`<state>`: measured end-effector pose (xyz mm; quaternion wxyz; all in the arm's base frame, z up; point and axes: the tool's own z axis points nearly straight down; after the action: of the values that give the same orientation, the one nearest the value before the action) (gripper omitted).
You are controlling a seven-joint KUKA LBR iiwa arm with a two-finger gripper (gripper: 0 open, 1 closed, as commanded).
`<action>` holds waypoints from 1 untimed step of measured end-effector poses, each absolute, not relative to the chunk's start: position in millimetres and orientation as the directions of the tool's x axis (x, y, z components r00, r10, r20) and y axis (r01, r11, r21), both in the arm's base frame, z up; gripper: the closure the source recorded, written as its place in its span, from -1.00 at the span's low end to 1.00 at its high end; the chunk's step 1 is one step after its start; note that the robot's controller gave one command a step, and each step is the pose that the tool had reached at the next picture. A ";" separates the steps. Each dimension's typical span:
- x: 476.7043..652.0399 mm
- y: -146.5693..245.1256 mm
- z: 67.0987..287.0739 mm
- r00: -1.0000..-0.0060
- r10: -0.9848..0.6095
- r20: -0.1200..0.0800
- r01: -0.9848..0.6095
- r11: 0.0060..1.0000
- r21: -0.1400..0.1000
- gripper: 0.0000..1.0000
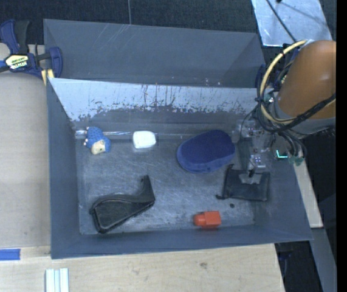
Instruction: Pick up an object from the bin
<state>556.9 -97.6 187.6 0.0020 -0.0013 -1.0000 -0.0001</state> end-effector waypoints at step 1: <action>542.0 -155.3 65.5 -0.996 0.085 0.004 0.085 0.996 -0.001 -1.00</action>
Offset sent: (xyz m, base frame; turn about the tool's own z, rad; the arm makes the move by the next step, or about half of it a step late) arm -0.0131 -0.0554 -0.1176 0.0765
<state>542.0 -155.3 65.5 0.0019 -0.0424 -0.9991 0.0002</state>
